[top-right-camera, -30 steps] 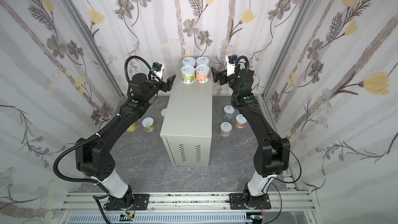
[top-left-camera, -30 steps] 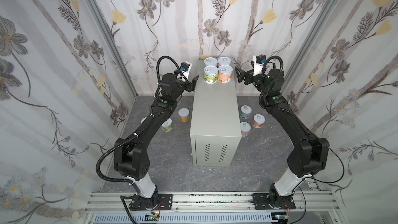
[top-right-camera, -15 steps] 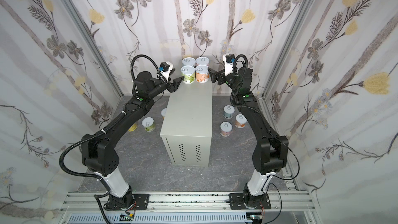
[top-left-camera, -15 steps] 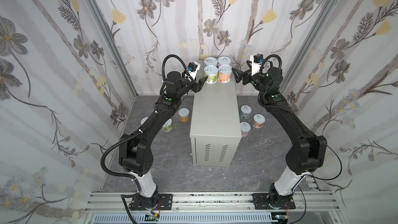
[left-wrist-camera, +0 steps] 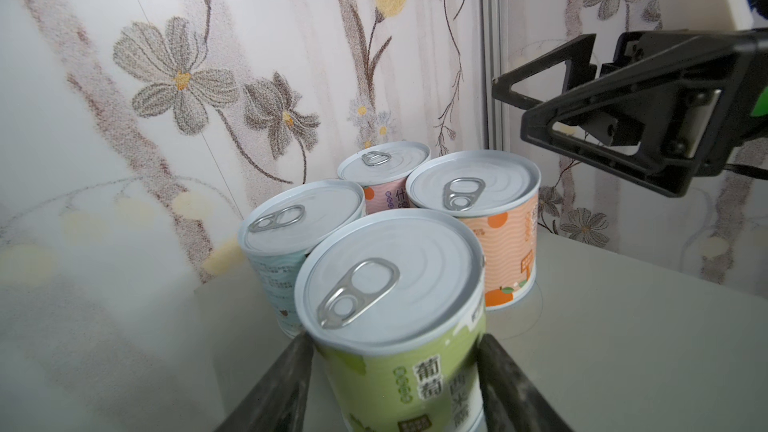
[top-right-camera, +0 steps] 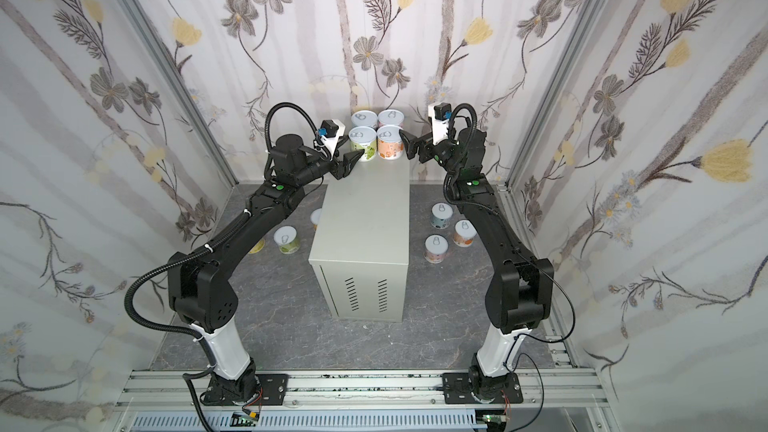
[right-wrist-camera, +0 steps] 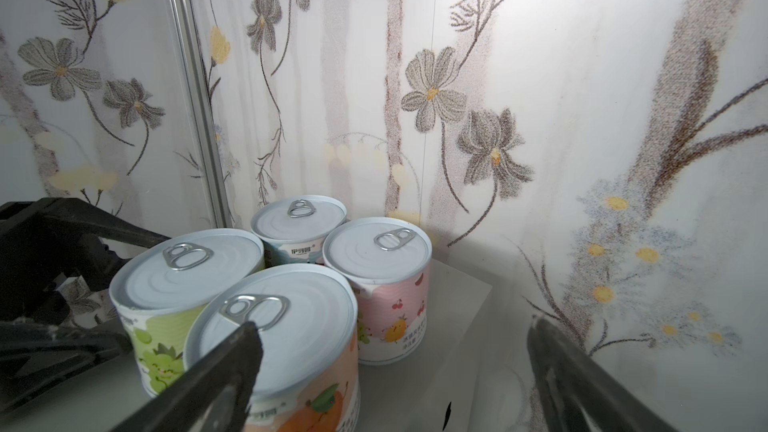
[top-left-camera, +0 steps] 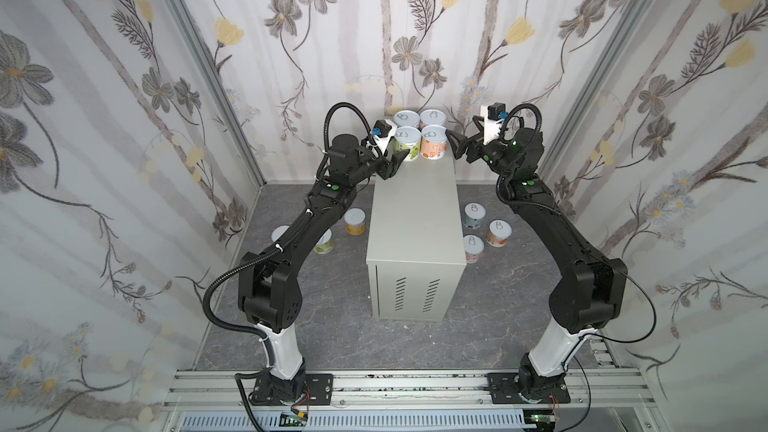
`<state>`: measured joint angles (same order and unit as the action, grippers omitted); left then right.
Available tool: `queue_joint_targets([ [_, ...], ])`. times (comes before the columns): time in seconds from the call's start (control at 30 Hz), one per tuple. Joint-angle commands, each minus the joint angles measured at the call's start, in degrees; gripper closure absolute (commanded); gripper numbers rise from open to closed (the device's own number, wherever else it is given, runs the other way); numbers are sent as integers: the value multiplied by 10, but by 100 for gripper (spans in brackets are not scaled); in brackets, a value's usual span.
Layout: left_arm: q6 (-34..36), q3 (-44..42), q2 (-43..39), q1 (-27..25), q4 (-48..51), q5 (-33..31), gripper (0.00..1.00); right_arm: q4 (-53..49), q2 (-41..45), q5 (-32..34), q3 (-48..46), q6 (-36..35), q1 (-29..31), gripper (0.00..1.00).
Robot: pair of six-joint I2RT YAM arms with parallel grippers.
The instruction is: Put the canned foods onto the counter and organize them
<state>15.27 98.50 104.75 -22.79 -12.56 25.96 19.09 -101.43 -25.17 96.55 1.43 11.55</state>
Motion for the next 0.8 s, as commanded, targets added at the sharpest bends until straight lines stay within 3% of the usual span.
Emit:
queue_joint_targets([
  [0.0,12,8,4,-2,-2,-14,37,11,-3,-11,7,-2,0,0],
  [0.5,15,25,18,-5,9,-25,37,12,-11,-14,10,-4,0,0],
  [0.77,18,13,5,-5,17,-25,27,14,-11,-11,11,-5,0,0],
])
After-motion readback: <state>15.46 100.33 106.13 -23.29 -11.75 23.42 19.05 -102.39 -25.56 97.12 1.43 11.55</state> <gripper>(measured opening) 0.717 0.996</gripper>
